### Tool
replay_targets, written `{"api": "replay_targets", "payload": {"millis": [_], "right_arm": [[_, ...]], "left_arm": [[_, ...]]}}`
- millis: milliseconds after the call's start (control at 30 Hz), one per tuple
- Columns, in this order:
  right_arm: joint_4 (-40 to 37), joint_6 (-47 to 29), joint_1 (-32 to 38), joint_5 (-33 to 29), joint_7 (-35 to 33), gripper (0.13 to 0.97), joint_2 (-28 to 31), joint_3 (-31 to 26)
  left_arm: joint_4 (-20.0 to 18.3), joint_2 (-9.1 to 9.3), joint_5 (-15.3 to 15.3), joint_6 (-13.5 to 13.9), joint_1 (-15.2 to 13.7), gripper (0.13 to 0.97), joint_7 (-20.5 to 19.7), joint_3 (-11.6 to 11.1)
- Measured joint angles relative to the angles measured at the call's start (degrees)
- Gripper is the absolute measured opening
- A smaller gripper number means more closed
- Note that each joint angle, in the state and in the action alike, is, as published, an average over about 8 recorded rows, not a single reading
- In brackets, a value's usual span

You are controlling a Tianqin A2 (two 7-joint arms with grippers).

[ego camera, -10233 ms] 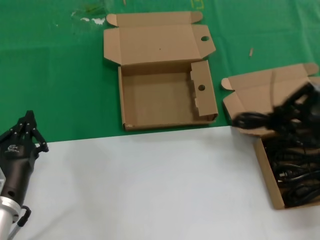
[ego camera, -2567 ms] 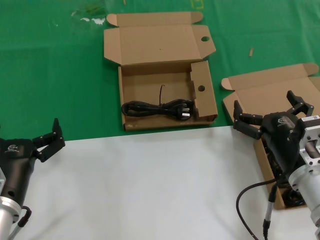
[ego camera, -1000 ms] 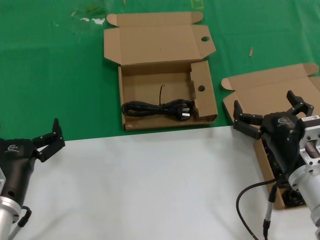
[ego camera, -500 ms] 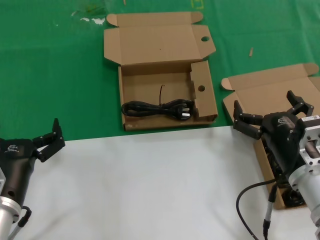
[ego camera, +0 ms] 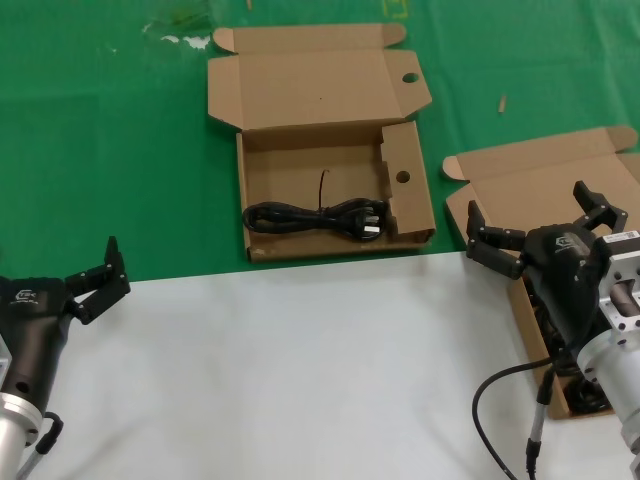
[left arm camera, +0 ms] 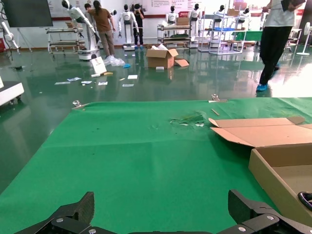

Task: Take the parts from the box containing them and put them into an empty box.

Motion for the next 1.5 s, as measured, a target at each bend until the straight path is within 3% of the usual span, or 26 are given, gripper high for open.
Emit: {"api": "replay_targets", "payload": {"millis": [1500], "right_arm": [[0.0, 0.0, 0.0, 0.0, 0.0, 0.966, 0.0, 0.0]], "left_arm": [[0.0, 0.00, 0.0, 0.0, 0.0, 0.966, 0.0, 0.0]]}}
